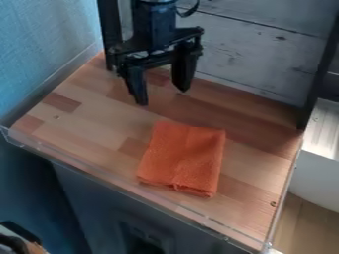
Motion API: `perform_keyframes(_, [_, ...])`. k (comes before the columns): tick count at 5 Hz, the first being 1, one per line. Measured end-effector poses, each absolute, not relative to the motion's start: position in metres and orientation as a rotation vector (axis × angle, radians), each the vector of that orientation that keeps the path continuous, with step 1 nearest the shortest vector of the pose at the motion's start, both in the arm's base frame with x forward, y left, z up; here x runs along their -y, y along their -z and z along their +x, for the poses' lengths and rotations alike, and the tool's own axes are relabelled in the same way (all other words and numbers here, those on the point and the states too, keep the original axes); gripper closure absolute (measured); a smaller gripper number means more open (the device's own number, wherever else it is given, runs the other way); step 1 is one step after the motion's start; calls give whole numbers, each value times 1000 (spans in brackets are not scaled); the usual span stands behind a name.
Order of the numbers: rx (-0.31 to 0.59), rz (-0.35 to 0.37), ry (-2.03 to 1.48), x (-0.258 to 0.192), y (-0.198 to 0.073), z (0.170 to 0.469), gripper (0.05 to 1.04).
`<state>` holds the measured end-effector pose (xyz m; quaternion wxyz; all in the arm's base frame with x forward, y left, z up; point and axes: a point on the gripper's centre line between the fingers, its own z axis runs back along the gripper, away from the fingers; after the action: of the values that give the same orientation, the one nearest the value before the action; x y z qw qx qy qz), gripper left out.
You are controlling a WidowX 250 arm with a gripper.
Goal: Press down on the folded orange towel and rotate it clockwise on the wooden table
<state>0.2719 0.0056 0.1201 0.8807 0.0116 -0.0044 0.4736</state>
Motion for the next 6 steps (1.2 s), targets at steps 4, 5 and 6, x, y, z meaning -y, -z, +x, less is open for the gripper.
perform_keyframes(4, [-21, 21, -1016, 11, -104, 271, 710])
perform_keyframes(5, [-34, 13, -1007, 19, -85, 271, 926])
perform_keyframes(6, [-40, -2, -997, 30, -66, 272, 1018])
